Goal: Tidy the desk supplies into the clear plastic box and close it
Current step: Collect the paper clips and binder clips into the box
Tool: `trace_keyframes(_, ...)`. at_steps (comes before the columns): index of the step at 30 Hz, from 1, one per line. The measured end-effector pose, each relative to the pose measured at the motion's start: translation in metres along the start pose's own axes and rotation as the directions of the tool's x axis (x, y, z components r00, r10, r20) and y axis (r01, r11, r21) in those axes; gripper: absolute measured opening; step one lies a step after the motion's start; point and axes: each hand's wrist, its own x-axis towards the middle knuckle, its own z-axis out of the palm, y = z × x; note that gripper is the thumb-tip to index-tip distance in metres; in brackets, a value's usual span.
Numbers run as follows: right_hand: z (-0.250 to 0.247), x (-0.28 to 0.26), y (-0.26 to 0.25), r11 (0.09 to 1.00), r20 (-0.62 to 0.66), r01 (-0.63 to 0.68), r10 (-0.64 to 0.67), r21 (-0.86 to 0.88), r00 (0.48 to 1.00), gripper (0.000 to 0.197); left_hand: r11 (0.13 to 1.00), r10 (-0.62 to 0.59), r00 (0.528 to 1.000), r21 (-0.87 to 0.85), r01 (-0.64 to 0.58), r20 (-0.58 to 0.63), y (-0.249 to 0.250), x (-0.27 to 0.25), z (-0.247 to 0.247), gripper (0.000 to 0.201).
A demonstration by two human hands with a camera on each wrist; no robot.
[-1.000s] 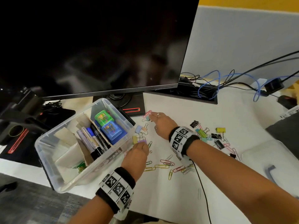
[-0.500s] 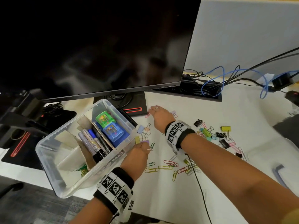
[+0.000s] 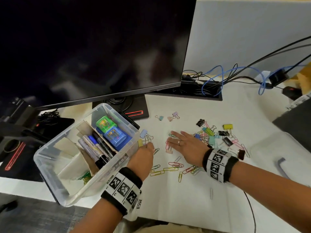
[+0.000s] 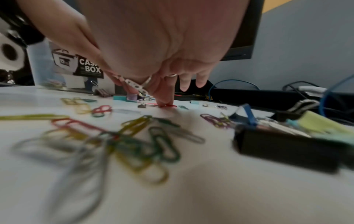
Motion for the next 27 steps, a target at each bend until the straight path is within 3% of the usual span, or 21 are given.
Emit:
trace_keyframes(3, 0.011, -0.012, 0.000, 0.978, -0.015, -0.066, 0.070, 0.196, 0.997, 0.070, 0.999, 0.006, 1.000, 0.047, -0.006, 0.001, -0.001, 0.011, 0.007, 0.025)
trace_keyframes(6, 0.016, -0.008, 0.004, 0.866, -0.160, -0.106, 0.208, 0.488, 0.965, 0.071, 0.997, 0.058, 0.995, 0.056, -0.054, -0.076, 0.006, 0.019, 0.005, 0.029)
trace_keyframes(8, 0.014, 0.000, 0.009, 0.838, -0.198, -0.105, 0.245, 0.536, 0.949, 0.074, 0.993, 0.097, 0.988, -0.054, -0.104, -0.120, 0.019, 0.022, 0.002, 0.029)
trace_keyframes(10, 0.011, 0.005, 0.013, 0.869, -0.126, -0.106, 0.189, 0.484, 0.974, 0.074, 0.969, 0.165, 0.977, -0.160, -0.186, -0.138, 0.032, 0.022, 0.004, 0.026)
trace_keyframes(11, 0.010, 0.006, 0.015, 0.893, -0.067, -0.098, 0.142, 0.439, 0.988, 0.073, 0.969, 0.175, 0.981, -0.161, -0.187, -0.088, 0.039, 0.021, 0.004, 0.025)
trace_keyframes(13, 0.012, 0.003, 0.020, 0.939, 0.030, -0.093, 0.088, 0.330, 0.996, 0.074, 0.978, 0.187, 0.982, -0.086, -0.189, -0.027, 0.045, 0.019, 0.007, 0.026)
trace_keyframes(15, 0.016, -0.003, 0.022, 0.960, 0.084, -0.153, 0.137, 0.235, 0.987, 0.075, 0.982, 0.190, 0.982, -0.014, -0.190, 0.009, 0.043, 0.015, 0.007, 0.029)
trace_keyframes(19, 0.022, -0.014, 0.008, 0.963, 0.115, -0.239, 0.225, 0.125, 0.968, 0.071, 0.985, 0.165, 0.985, 0.052, -0.167, 0.040, 0.029, 0.007, 0.008, 0.027)
trace_keyframes(23, 0.030, -0.029, -0.009, 0.986, 0.095, -0.161, 0.157, 0.033, 0.983, 0.070, 0.997, 0.067, 0.996, 0.034, -0.069, 0.054, 0.031, 0.019, -0.007, 0.025)
trace_keyframes(27, 0.040, -0.056, -0.022, 0.985, 0.063, -0.093, 0.084, 0.147, 0.994, 0.075, 0.997, 0.029, 0.999, -0.078, -0.025, 0.046, 0.038, 0.047, -0.023, 0.031)
